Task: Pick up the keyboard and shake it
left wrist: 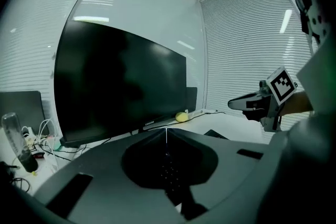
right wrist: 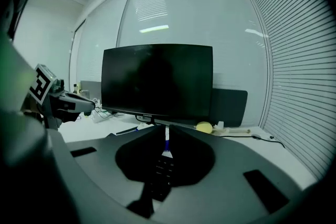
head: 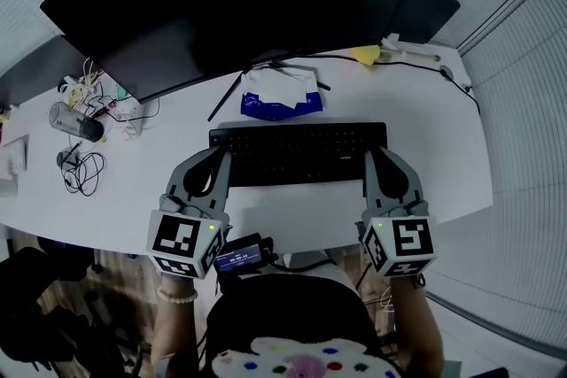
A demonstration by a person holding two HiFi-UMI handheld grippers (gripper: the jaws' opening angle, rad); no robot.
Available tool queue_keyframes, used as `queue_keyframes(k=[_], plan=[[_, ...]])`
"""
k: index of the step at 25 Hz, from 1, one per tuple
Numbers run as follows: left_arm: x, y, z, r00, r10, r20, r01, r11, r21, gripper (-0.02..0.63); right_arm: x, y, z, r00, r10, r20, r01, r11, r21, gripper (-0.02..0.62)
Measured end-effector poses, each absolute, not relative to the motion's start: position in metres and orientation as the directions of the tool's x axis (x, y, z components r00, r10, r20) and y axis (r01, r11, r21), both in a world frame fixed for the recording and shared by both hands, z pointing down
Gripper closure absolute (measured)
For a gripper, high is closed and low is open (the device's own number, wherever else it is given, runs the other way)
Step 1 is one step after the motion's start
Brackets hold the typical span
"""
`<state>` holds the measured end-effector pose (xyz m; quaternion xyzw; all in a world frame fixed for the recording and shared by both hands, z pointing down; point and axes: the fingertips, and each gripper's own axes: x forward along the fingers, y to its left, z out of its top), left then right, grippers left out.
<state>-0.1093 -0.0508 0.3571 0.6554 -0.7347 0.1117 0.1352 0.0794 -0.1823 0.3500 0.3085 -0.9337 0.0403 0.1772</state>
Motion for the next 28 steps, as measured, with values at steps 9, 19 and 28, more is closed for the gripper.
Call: queue_keyframes(k=[9, 19, 28], plan=[[-0.090, -0.048, 0.324, -0.070, -0.952, 0.298, -0.997, 0.071, -0.007, 0.588, 0.073, -0.160, 0.316, -0.791, -0.540, 0.288, -0.555, 0.831, 0.035, 0.549], [-0.087, -0.046, 0.316, -0.062, -0.957, 0.284, -0.998, 0.061, -0.012, 0.588, 0.068, -0.153, 0.305, -0.806, -0.527, 0.268, -0.535, 0.843, 0.047, 0.551], [-0.087, -0.045, 0.316, -0.063, -0.956, 0.286, -0.998, 0.061, -0.014, 0.588, 0.065, -0.148, 0.302, -0.813, -0.517, 0.266, -0.525, 0.850, 0.047, 0.551]])
